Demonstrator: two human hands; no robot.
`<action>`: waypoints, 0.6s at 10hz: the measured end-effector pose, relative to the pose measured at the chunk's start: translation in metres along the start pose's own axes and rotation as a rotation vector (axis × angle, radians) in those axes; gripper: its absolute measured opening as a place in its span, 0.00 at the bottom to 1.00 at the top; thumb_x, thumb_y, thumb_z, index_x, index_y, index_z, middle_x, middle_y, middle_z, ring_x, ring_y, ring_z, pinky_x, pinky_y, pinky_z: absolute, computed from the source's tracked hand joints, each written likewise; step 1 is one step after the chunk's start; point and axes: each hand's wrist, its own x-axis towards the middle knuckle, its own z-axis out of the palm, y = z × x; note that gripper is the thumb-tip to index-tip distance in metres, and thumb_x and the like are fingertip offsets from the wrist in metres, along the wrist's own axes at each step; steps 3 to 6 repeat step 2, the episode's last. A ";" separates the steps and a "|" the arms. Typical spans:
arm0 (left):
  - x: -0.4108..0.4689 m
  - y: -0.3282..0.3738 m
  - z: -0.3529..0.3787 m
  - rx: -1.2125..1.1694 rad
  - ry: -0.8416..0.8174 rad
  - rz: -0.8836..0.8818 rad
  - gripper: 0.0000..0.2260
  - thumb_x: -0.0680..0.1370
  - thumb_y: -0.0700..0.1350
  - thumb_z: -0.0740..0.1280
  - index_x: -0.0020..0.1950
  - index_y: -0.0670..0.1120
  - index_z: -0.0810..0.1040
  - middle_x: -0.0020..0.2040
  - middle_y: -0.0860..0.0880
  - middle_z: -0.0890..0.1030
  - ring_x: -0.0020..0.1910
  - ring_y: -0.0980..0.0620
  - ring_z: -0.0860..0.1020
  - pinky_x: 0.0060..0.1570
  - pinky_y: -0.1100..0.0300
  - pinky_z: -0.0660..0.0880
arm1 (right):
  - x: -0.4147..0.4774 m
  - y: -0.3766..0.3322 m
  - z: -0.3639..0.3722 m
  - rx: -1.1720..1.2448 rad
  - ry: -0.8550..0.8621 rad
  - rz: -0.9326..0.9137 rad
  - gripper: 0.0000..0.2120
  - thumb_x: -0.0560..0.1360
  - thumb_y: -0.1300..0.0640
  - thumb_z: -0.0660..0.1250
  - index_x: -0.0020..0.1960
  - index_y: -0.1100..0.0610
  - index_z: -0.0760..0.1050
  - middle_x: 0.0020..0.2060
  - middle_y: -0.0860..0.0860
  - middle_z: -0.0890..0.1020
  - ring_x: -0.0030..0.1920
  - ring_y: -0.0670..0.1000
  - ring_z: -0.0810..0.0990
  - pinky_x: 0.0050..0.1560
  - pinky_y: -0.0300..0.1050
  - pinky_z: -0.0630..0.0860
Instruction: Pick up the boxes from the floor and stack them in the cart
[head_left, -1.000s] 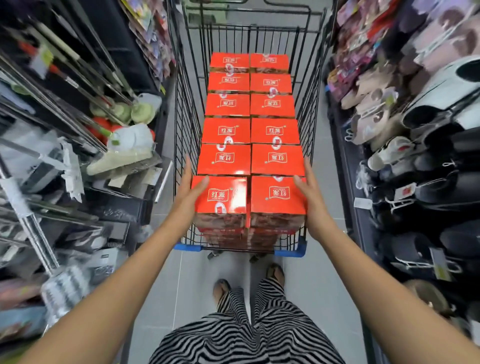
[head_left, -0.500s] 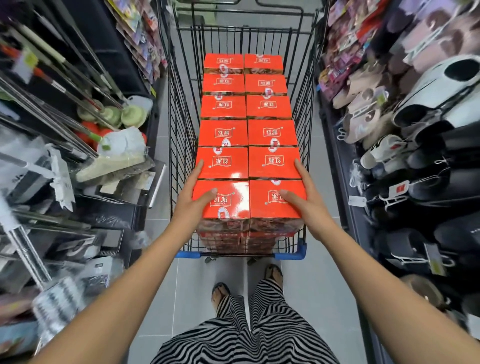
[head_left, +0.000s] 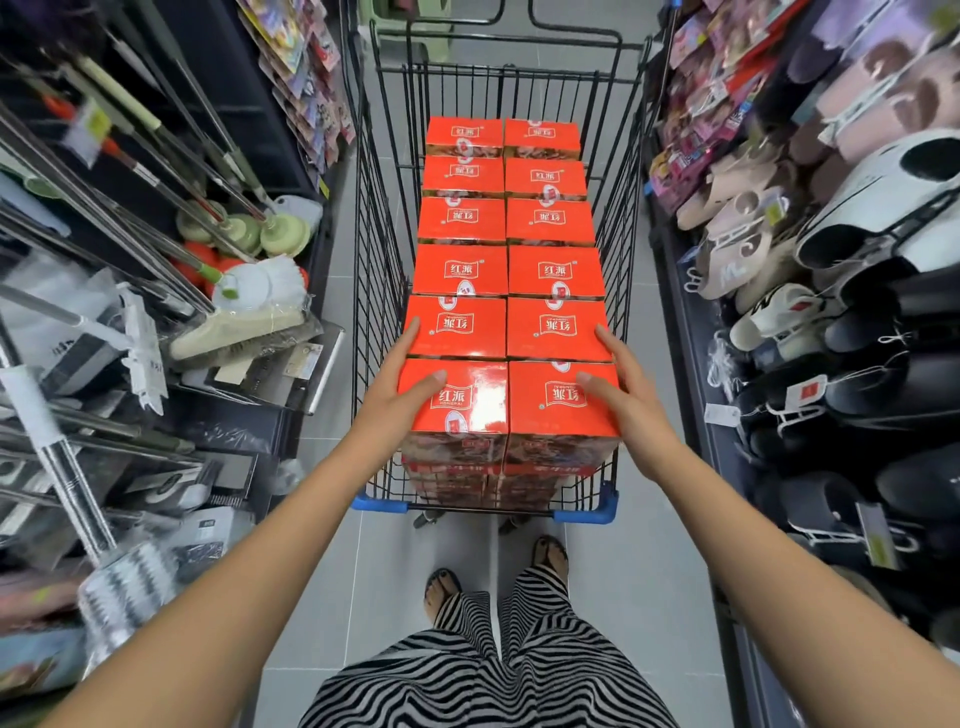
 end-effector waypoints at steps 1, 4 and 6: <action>-0.005 0.007 -0.007 -0.009 0.037 -0.013 0.32 0.75 0.53 0.70 0.76 0.60 0.59 0.72 0.60 0.66 0.68 0.60 0.70 0.63 0.60 0.72 | 0.001 -0.011 0.000 -0.193 0.130 -0.063 0.29 0.71 0.44 0.68 0.70 0.48 0.69 0.67 0.50 0.74 0.63 0.47 0.76 0.57 0.40 0.76; -0.012 0.017 -0.014 0.061 0.208 -0.002 0.29 0.79 0.50 0.66 0.77 0.53 0.58 0.73 0.59 0.62 0.71 0.60 0.64 0.61 0.72 0.67 | 0.006 -0.027 0.014 -0.614 0.200 -0.291 0.30 0.73 0.36 0.61 0.71 0.50 0.68 0.68 0.52 0.72 0.69 0.53 0.69 0.68 0.58 0.67; -0.012 0.017 -0.014 0.061 0.208 -0.002 0.29 0.79 0.50 0.66 0.77 0.53 0.58 0.73 0.59 0.62 0.71 0.60 0.64 0.61 0.72 0.67 | 0.006 -0.027 0.014 -0.614 0.200 -0.291 0.30 0.73 0.36 0.61 0.71 0.50 0.68 0.68 0.52 0.72 0.69 0.53 0.69 0.68 0.58 0.67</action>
